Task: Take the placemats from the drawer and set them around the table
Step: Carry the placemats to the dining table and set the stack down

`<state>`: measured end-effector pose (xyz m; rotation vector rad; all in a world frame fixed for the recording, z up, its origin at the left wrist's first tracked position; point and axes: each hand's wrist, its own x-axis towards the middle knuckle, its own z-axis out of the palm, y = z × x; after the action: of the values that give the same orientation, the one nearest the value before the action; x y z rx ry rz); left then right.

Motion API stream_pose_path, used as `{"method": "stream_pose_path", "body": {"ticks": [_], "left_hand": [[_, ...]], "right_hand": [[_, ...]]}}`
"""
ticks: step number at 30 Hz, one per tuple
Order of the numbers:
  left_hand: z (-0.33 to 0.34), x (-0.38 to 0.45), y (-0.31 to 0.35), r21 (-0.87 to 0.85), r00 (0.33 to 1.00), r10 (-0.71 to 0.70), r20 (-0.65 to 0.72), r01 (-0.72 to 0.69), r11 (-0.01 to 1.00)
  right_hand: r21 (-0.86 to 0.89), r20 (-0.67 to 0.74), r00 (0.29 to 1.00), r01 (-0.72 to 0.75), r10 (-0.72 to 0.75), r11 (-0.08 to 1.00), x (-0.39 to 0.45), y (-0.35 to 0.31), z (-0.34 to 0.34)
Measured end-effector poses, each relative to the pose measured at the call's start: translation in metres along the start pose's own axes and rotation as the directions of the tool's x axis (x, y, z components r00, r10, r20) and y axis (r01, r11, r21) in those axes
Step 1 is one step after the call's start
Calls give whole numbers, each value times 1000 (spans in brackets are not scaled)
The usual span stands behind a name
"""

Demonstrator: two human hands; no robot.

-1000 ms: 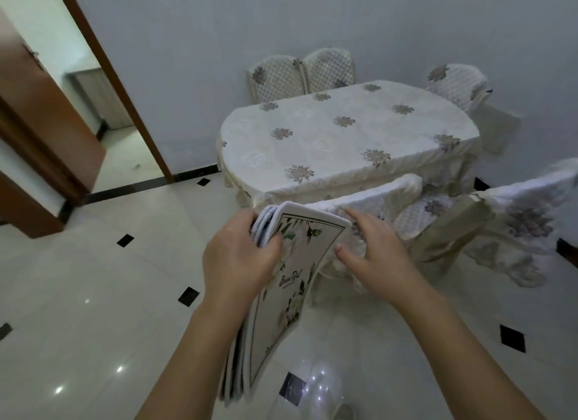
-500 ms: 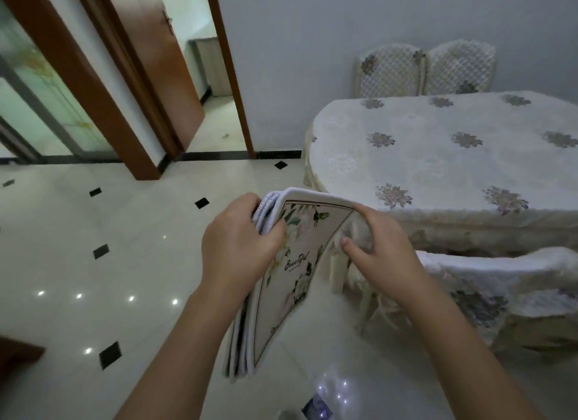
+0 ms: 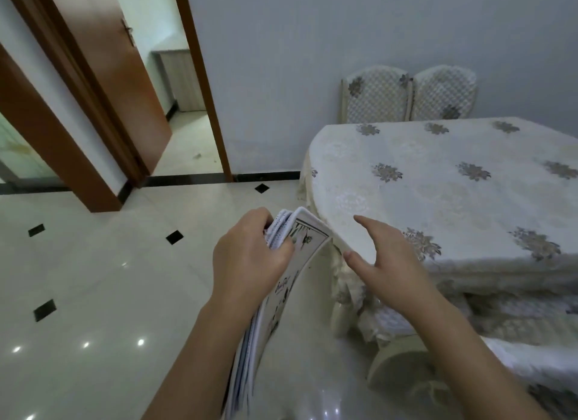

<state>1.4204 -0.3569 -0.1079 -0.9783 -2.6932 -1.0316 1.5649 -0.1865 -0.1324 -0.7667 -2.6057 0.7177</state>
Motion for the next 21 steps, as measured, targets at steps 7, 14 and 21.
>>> {"method": "stream_pose_path", "body": {"ticks": [7, 14, 21], "left_hand": [[25, 88, 5, -72, 992, 120, 39, -117, 991], [74, 169, 27, -138, 985, 164, 54, -155, 978], [129, 244, 61, -89, 965, 241, 105, -232, 969]], "right_hand": [[29, -70, 989, -125, 127, 992, 64, 17, 1], [74, -116, 973, -194, 202, 978, 139, 69, 2], [128, -110, 962, -234, 248, 964, 224, 121, -5]]}}
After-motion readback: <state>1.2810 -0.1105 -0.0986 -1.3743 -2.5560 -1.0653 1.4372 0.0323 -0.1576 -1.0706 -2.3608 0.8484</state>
